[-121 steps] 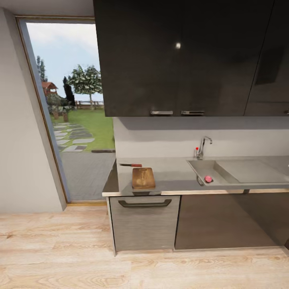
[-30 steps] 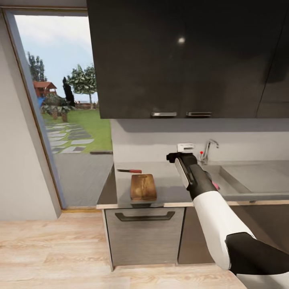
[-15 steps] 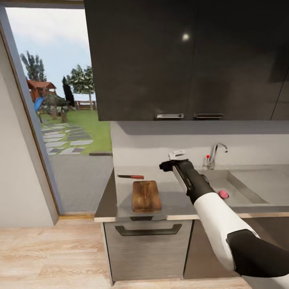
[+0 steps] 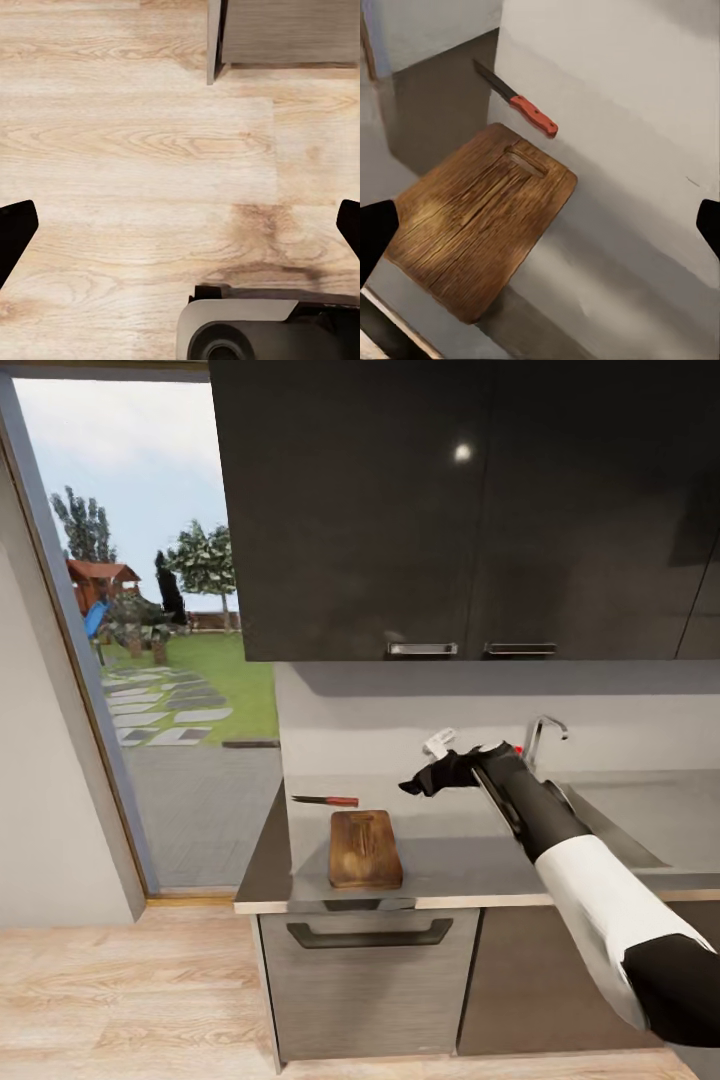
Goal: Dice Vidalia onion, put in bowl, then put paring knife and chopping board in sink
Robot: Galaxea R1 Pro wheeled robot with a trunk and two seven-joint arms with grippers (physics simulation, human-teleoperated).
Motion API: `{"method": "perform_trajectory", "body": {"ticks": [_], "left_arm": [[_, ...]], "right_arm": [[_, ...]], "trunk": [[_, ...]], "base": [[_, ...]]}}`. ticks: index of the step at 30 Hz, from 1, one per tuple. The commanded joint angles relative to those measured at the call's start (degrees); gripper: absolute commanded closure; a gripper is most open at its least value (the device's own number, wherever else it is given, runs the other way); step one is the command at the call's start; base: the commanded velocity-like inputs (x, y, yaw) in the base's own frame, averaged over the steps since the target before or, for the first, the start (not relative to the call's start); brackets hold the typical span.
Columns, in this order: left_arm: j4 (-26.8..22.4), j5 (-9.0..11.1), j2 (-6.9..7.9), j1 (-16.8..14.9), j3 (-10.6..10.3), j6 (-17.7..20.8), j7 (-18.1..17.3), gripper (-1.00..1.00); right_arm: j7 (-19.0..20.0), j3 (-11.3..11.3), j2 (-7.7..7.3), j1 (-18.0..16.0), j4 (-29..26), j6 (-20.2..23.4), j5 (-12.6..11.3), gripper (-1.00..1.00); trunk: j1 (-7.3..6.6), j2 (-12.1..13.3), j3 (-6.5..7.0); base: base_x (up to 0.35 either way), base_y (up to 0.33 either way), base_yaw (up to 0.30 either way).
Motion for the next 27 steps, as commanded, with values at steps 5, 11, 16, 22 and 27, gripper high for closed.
{"method": "perform_trajectory", "body": {"ticks": [5,11,16,22,27], "left_arm": [[0.5,0.3,-0.10,0.0,-0.1,-0.1,0.0,-1.00],[0.9,0.3,-0.12,0.0,-0.1,-0.1,-0.1,-1.00],[0.9,0.3,-0.14,0.0,-0.1,0.0,0.0,-1.00],[4.9,0.1,0.03,0.0,-0.2,0.3,-0.1,-1.00],[8.5,0.0,0.75,0.0,-0.3,0.3,-0.1,-1.00]], "right_arm": [[15.5,0.0,0.06,-0.2,-2.5,0.1,8.7,-1.00],[23.0,0.1,0.15,-0.3,-3.0,-0.1,10.4,-1.00],[24.3,0.2,0.44,-0.3,-3.1,-0.3,10.5,-1.00],[25.0,0.6,2.19,-0.3,-3.1,-0.1,10.5,-1.00],[27.7,0.7,3.03,-0.3,-3.0,-0.1,10.5,-1.00]], "trunk": [[0.02,0.0,-0.01],[0.02,0.0,-0.01],[0.02,0.0,-0.01],[0.02,0.0,-0.01],[0.02,0.0,-0.01]], "base": [[0.000,0.000,0.000],[0.000,0.000,0.000],[0.000,0.000,0.000],[0.000,0.000,0.000],[0.000,0.000,0.000]]}}
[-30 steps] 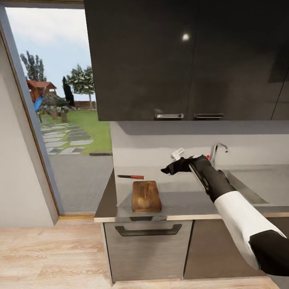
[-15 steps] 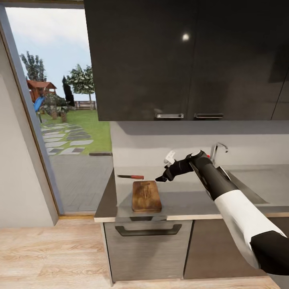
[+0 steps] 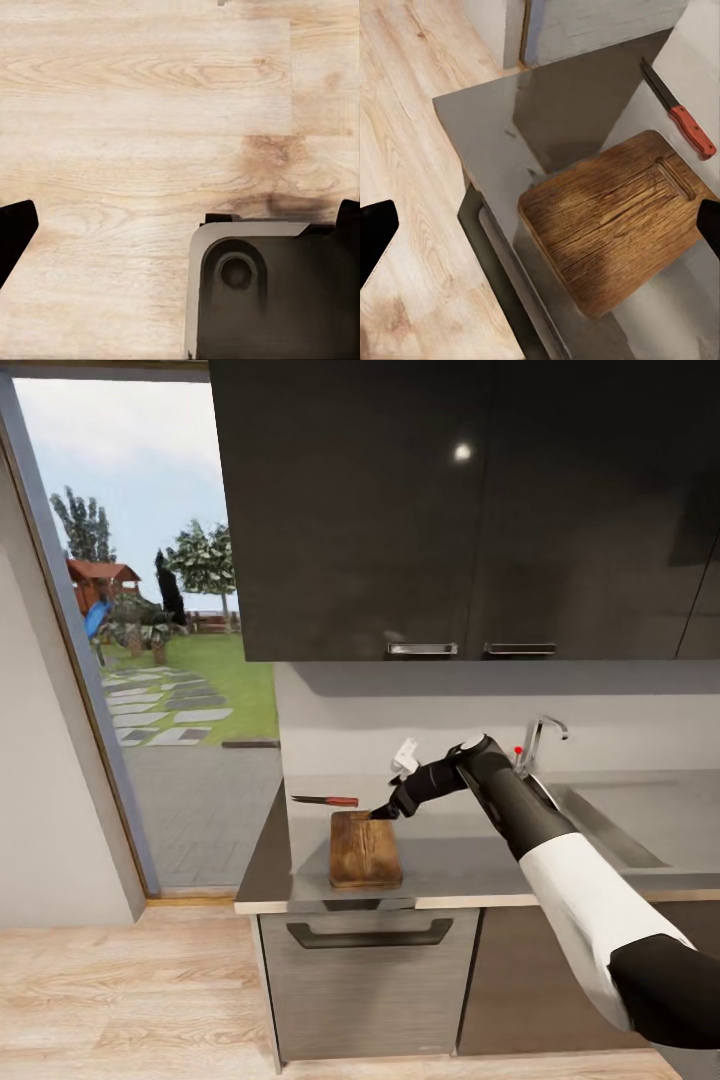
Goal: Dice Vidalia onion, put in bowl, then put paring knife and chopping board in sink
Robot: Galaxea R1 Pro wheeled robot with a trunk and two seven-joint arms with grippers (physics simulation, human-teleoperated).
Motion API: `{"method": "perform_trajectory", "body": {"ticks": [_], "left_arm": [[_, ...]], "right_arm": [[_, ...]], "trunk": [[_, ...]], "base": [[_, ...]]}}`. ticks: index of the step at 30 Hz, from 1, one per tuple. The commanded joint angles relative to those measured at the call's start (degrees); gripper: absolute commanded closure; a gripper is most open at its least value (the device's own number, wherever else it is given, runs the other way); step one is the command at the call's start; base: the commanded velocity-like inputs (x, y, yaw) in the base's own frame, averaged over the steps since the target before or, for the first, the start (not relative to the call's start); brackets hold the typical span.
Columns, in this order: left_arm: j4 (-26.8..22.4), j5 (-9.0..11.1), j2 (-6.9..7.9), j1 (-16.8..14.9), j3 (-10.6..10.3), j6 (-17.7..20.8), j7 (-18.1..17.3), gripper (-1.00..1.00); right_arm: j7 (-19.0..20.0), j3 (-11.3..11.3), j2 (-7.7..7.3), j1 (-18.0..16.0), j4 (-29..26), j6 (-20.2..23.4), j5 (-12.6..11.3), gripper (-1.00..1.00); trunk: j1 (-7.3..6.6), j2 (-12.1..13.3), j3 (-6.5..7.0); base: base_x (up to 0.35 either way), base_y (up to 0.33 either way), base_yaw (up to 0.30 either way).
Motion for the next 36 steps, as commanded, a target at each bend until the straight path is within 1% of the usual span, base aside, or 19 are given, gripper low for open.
{"method": "perform_trajectory", "body": {"ticks": [1,6,14,15,17,18,21,22,28,30,36], "left_arm": [[0.8,0.3,0.10,0.0,0.0,-0.1,0.0,-1.00],[2.9,0.3,0.26,0.0,-0.1,-0.1,0.0,-1.00],[4.4,0.3,0.35,0.0,0.0,-0.1,0.0,-1.00],[4.5,0.3,0.35,0.0,0.0,-0.1,0.0,-1.00],[4.6,0.3,0.37,0.0,0.0,-0.1,0.0,-1.00],[4.7,0.3,0.39,0.0,0.0,-0.1,0.0,-1.00],[4.8,0.3,0.44,0.0,-0.1,-0.1,0.0,-1.00],[4.8,0.3,0.44,0.0,-0.1,-0.1,0.0,-1.00],[6.0,0.3,0.44,0.0,-0.1,-0.1,0.0,-1.00],[7.1,0.3,0.44,0.0,-0.1,-0.1,0.0,-1.00],[8.1,0.3,0.39,0.0,-0.1,-0.1,0.0,-1.00]], "right_arm": [[1.0,0.1,0.19,0.0,-0.1,0.3,0.3,-1.00],[2.1,0.1,0.50,0.0,-0.1,0.3,0.4,-1.00],[2.5,0.5,0.62,0.0,0.0,0.2,0.3,-1.00],[2.7,1.0,0.63,0.0,0.0,0.2,0.3,-1.00],[4.0,2.9,0.59,0.0,0.0,0.1,0.3,-1.00],[4.5,3.5,0.57,0.0,0.1,0.0,0.3,-1.00],[8.1,6.3,0.34,0.0,0.1,-0.7,0.3,-1.00],[8.4,6.5,0.28,0.0,0.1,-0.8,0.3,-1.00],[9.0,6.9,0.21,0.0,0.2,-1.0,0.3,-1.00],[9.1,6.9,0.19,0.0,0.4,-1.0,0.3,-1.00],[9.1,7.0,0.01,0.0,0.6,-1.1,0.3,-1.00]], "trunk": [[0.02,0.0,-0.01],[0.02,0.0,-0.01],[0.02,0.0,-0.01],[0.02,0.0,-0.01],[0.02,0.0,-0.01],[0.02,0.0,-0.01],[0.02,0.0,-0.01],[0.02,0.0,-0.01],[0.02,0.0,-0.01],[0.02,0.0,-0.01],[0.02,0.0,-0.01]], "base": [[0.000,0.000,0.000],[0.000,0.000,0.000],[0.000,0.000,0.000],[0.000,0.000,0.000],[0.000,0.000,0.000],[0.000,0.000,0.000],[0.000,0.000,0.000],[0.000,0.000,0.000],[0.074,0.000,0.000],[0.227,0.000,0.000],[0.281,0.000,0.000]]}}
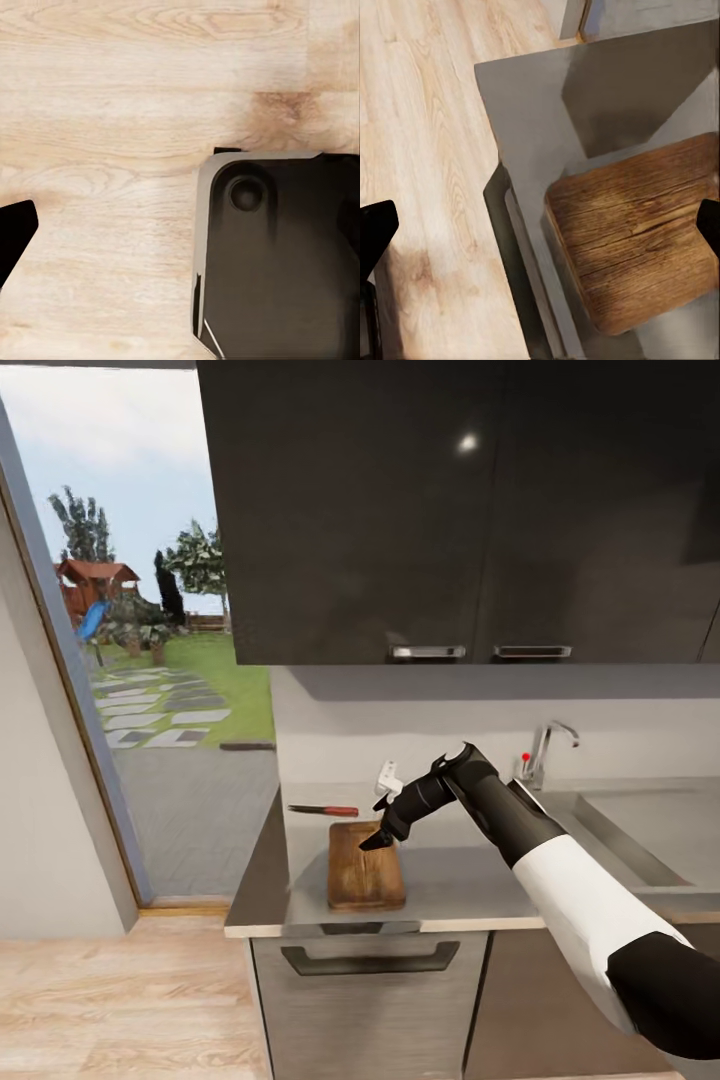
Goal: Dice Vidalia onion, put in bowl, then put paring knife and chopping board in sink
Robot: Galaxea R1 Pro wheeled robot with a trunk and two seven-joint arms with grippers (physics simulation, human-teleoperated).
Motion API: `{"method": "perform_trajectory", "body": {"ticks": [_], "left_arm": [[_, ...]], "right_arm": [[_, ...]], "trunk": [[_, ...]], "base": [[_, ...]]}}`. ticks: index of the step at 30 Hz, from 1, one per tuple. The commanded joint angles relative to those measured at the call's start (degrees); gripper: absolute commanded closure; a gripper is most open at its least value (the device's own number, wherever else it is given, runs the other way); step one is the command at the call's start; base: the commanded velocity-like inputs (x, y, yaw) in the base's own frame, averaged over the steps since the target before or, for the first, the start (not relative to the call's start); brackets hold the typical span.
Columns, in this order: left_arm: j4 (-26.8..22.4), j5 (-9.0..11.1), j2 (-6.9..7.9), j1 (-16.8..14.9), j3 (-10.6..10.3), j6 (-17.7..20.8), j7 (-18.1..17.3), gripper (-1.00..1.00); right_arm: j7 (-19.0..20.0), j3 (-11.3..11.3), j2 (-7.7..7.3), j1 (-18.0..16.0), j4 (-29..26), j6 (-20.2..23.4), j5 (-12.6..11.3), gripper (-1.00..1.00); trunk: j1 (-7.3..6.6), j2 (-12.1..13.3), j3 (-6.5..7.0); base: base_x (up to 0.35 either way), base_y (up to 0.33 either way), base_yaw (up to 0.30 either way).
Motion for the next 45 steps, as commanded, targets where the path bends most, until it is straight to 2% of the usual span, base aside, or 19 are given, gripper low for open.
{"method": "perform_trajectory", "body": {"ticks": [1,17,19,20,22,26,45], "left_arm": [[0.3,0.3,-0.01,0.0,0.0,-0.3,0.0,-1.00],[0.6,0.3,0.00,0.0,-0.1,-0.3,0.0,-1.00],[0.6,0.3,-0.02,0.0,-0.1,-0.3,0.0,-1.00],[0.6,0.3,-0.03,0.0,-0.1,-0.3,0.0,-1.00],[0.6,0.3,-0.03,0.0,-0.1,-0.3,0.0,-1.00],[0.8,0.3,-0.03,0.0,-0.1,-0.3,0.0,-1.00],[1.2,0.3,-0.11,0.0,-0.1,-0.2,0.0,-1.00]], "right_arm": [[0.2,0.1,-0.08,0.0,0.0,0.4,0.2,-1.00],[0.2,0.3,-0.83,0.0,0.3,-0.1,0.5,-1.00],[0.2,0.8,-0.94,0.0,0.3,-0.1,0.5,-1.00],[0.1,2.2,-1.01,0.0,0.3,-0.1,0.5,-1.00],[0.1,3.4,-1.03,0.0,0.3,-0.1,0.5,-1.00],[-0.1,4.8,-1.05,0.0,0.3,-0.1,0.5,-1.00],[0.2,5.1,-1.08,0.0,2.9,-2.6,0.5,-1.00]], "trunk": [[0.05,0.0,0.00],[0.05,0.0,0.00],[0.05,0.0,0.00],[0.05,0.0,0.00],[0.05,0.0,0.00],[0.05,0.0,0.00],[0.05,0.0,0.00]], "base": [[0.299,0.000,0.000],[0.231,0.000,0.000],[0.043,0.000,0.000],[0.016,0.000,0.000],[0.010,0.000,0.000],[0.004,0.000,0.000],[0.075,-0.020,0.000]]}}
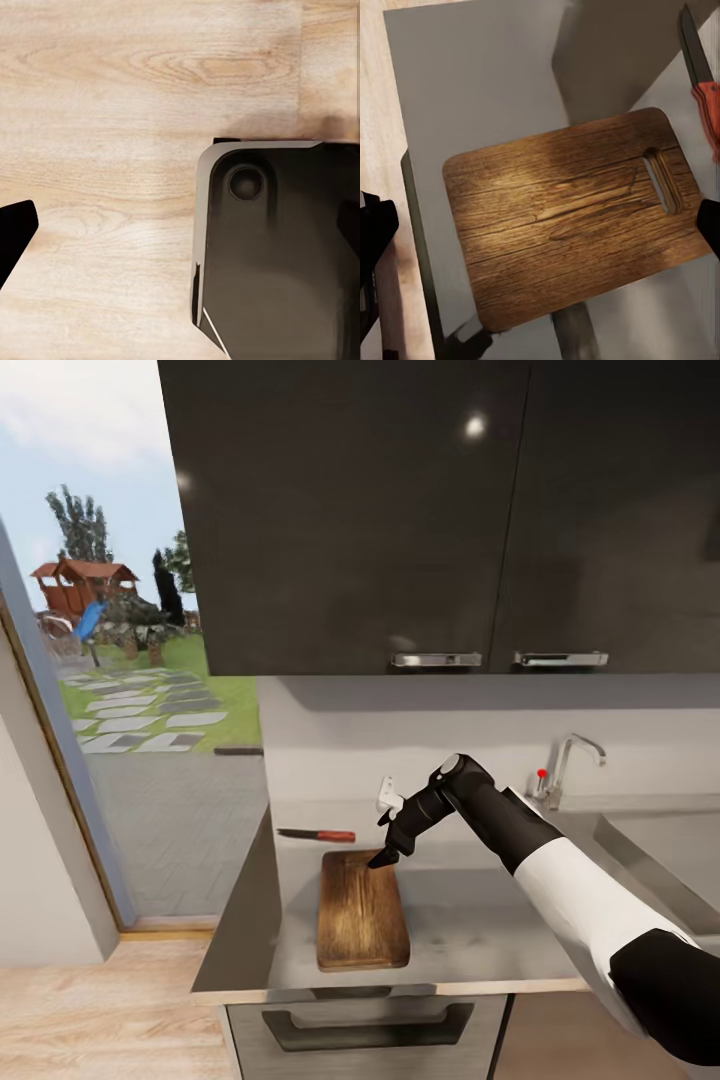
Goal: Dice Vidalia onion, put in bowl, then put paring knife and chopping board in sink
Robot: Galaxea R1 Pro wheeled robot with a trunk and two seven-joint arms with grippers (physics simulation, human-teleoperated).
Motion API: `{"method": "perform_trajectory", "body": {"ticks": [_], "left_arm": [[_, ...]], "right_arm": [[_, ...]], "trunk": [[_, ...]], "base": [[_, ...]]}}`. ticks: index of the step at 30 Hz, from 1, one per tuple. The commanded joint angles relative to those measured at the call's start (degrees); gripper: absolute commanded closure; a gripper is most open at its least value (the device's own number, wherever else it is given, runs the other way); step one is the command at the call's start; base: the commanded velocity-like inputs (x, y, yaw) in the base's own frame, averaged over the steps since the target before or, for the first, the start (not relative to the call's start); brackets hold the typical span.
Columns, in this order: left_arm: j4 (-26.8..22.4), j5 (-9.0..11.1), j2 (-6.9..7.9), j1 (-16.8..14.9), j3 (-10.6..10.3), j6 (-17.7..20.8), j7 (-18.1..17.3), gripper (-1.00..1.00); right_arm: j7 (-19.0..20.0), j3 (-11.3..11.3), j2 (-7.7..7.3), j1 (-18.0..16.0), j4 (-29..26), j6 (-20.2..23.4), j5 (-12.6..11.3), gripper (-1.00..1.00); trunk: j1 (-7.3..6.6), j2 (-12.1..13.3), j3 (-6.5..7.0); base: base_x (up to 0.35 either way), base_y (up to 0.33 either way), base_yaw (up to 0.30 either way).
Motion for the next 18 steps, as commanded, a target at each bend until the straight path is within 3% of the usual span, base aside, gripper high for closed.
{"method": "perform_trajectory", "body": {"ticks": [1,11,18], "left_arm": [[0.1,0.3,-0.01,0.0,0.0,-0.3,0.0,-1.00],[0.7,0.3,0.06,0.0,0.0,-0.3,0.0,-1.00],[0.8,0.3,-0.08,0.0,-0.1,-0.3,0.0,-1.00]], "right_arm": [[0.2,0.1,-0.03,0.0,-0.1,0.5,0.1,-1.00],[0.2,0.1,0.06,0.0,-0.1,0.5,0.2,-1.00],[0.0,0.3,0.20,0.0,0.0,0.5,0.2,-1.00]], "trunk": [[0.03,0.0,-0.01],[0.03,0.0,-0.01],[0.03,0.0,-0.01]], "base": [[0.087,-0.034,0.000],[0.027,-0.004,0.000],[0.179,0.093,0.000]]}}
